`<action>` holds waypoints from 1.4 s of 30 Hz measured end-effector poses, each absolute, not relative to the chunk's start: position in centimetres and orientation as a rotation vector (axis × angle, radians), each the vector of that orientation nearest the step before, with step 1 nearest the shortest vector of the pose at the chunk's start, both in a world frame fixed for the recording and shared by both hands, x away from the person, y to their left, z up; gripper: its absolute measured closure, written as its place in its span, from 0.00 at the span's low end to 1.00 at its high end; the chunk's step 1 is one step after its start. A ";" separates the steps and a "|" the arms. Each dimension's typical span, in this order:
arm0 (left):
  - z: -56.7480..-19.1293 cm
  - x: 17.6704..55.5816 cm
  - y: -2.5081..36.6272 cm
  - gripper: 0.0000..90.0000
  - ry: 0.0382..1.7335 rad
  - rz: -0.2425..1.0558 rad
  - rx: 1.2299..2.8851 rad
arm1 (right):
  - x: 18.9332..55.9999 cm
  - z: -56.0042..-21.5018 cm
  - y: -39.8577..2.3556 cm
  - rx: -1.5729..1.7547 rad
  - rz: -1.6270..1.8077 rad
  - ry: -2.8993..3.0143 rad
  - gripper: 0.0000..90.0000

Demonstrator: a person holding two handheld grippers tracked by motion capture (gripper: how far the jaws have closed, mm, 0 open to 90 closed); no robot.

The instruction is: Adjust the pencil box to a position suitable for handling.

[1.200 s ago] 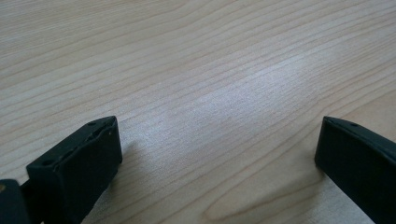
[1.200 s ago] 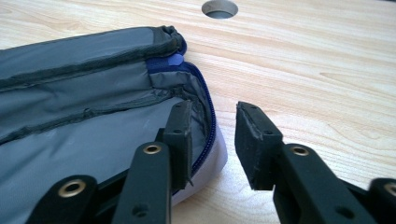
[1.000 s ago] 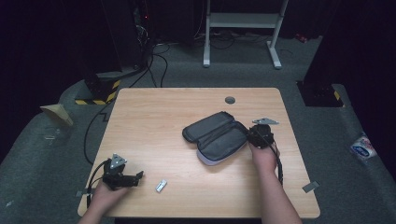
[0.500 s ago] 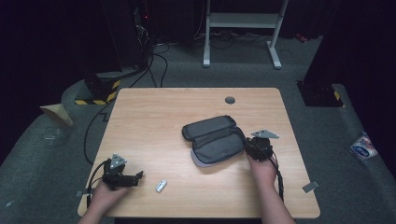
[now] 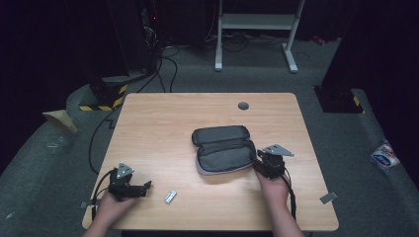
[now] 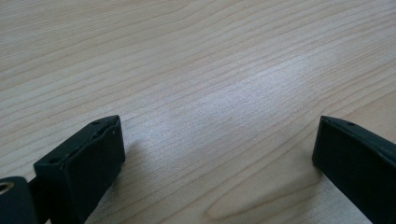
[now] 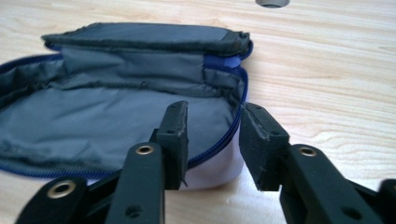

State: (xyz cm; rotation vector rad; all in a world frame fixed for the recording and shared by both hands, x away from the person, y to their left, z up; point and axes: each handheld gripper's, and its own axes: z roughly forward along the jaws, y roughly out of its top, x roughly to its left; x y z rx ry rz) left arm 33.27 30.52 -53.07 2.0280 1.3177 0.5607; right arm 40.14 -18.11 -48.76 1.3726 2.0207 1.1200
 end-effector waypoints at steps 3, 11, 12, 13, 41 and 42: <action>-53.1 33.3 30.5 0.03 1.318 0.561 2.027 | 40.8 -48.9 -18.1 1.392 1.116 2.018 0.67; -53.1 33.3 30.5 0.03 1.316 0.559 2.027 | 40.8 -49.7 -17.3 1.417 1.103 2.043 0.67; -53.1 33.3 30.5 0.03 1.316 0.559 2.027 | 40.8 -49.7 -17.1 1.410 1.105 2.049 0.67; -53.1 33.3 30.5 0.03 1.314 0.558 2.028 | 40.7 -49.7 -16.8 1.391 1.101 2.057 0.66; -53.1 33.2 30.6 0.04 1.311 0.558 2.030 | 40.3 -49.9 -14.5 1.331 1.112 2.109 0.76; -53.1 33.2 30.6 0.04 1.311 0.558 2.029 | 40.4 -50.0 -14.6 1.329 1.110 2.113 0.76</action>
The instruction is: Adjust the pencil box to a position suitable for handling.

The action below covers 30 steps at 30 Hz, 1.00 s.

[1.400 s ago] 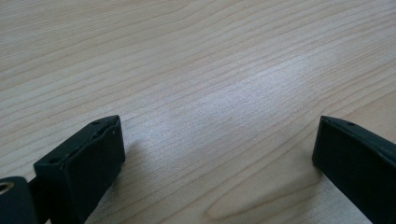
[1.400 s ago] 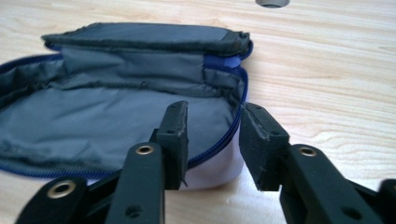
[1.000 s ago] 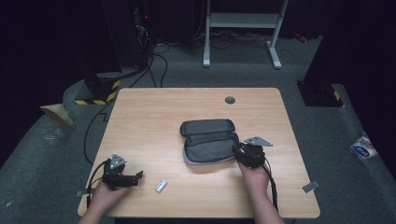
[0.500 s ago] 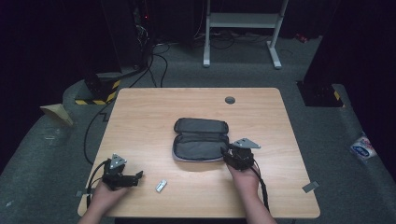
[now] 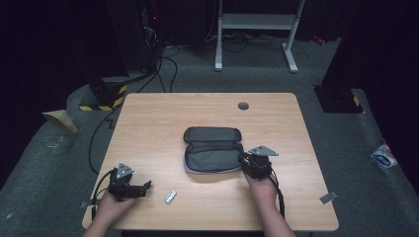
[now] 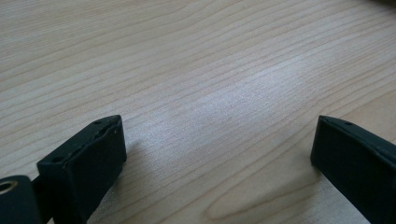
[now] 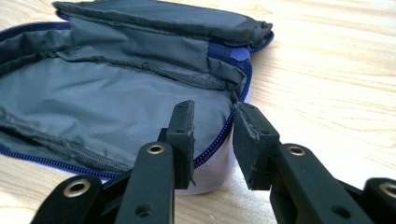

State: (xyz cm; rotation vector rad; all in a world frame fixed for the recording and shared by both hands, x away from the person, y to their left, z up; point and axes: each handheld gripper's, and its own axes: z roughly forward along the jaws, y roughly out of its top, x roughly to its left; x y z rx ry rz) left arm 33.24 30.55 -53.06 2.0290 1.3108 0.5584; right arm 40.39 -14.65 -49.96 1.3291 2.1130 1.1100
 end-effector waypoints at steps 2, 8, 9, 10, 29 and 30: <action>-53.1 33.2 30.6 0.04 1.311 0.558 2.029 | 40.4 -50.0 -14.7 1.330 1.107 2.116 0.76; -53.1 33.2 30.6 0.04 1.310 0.558 2.029 | 40.0 -50.1 -14.4 1.317 1.106 2.115 0.76; -53.1 33.2 30.6 0.04 1.310 0.558 2.029 | 40.0 -50.1 -14.4 1.322 1.105 2.115 0.76; -53.1 33.2 30.6 0.04 1.310 0.560 2.030 | 40.0 -50.1 -14.5 1.325 1.110 2.113 0.76; -53.0 33.1 30.5 0.07 1.327 0.575 2.011 | 38.5 -49.2 -19.2 1.302 1.122 2.013 0.49; -53.0 33.1 30.5 0.07 1.328 0.576 2.010 | 38.4 -49.4 -19.7 1.309 1.113 2.011 0.47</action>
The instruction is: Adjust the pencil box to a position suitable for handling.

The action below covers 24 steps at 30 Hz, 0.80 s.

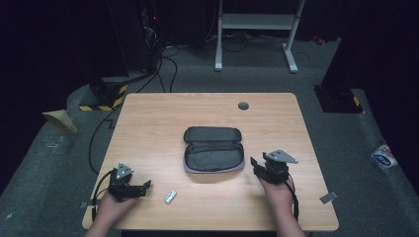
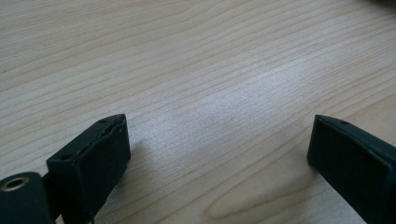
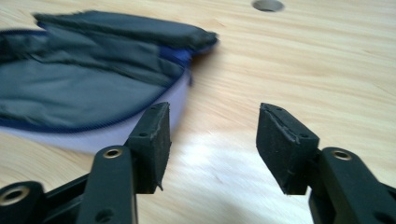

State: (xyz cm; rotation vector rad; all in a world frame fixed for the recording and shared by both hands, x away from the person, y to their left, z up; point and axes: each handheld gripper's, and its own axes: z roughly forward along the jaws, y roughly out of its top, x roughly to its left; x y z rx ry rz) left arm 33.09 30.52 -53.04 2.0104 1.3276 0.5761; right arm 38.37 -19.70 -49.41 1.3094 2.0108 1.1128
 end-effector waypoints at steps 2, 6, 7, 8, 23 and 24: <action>-53.0 33.1 30.5 0.08 1.331 0.575 2.008 | 38.1 -49.8 -20.6 1.329 1.097 2.010 0.45; -53.0 33.0 30.6 0.09 1.332 0.583 2.006 | 37.5 -50.3 -22.0 1.363 1.052 2.005 0.41; -53.0 33.0 30.5 0.09 1.336 0.580 1.999 | 37.3 -50.5 -22.4 1.378 1.036 2.009 0.40; -53.0 33.0 30.5 0.10 1.335 0.581 1.997 | 37.2 -50.6 -22.7 1.386 1.020 2.012 0.39; -53.0 32.9 30.5 0.12 1.338 0.583 1.991 | 36.6 -52.3 -23.6 1.427 0.883 2.085 0.32; -53.0 32.9 30.4 0.12 1.339 0.584 1.991 | 36.6 -52.3 -23.6 1.430 0.882 2.083 0.33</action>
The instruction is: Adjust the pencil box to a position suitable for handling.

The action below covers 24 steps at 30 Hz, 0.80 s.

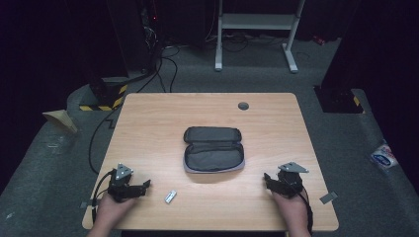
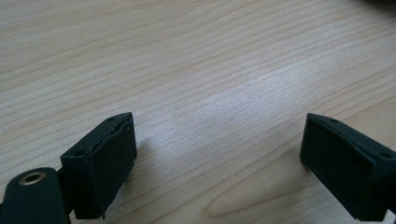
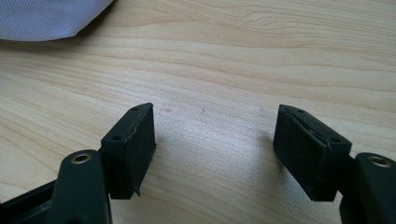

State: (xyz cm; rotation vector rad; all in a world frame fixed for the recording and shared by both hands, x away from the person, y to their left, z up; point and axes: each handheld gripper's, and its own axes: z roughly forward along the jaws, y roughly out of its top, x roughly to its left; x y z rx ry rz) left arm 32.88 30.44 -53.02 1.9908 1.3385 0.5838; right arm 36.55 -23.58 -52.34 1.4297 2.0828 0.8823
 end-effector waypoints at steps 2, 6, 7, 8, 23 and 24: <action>-53.0 32.9 30.4 0.12 1.340 0.583 1.991 | 36.6 -52.3 -23.5 1.436 0.879 2.078 0.33; -53.0 33.0 30.3 0.10 1.342 0.591 1.998 | 36.5 -52.3 -23.4 1.442 0.877 2.068 0.33; -53.0 33.1 30.3 0.09 1.346 0.586 1.998 | 36.5 -52.3 -23.4 1.443 0.875 2.069 0.33; -53.0 33.1 30.4 0.08 1.347 0.583 1.998 | 36.5 -52.3 -23.4 1.441 0.875 2.069 0.33; -52.7 32.9 30.5 0.02 1.312 0.582 2.034 | 36.4 -52.3 -23.4 1.446 0.873 2.059 0.34; -52.7 32.9 30.5 0.02 1.314 0.583 2.026 | 36.4 -52.3 -23.4 1.446 0.873 2.060 0.34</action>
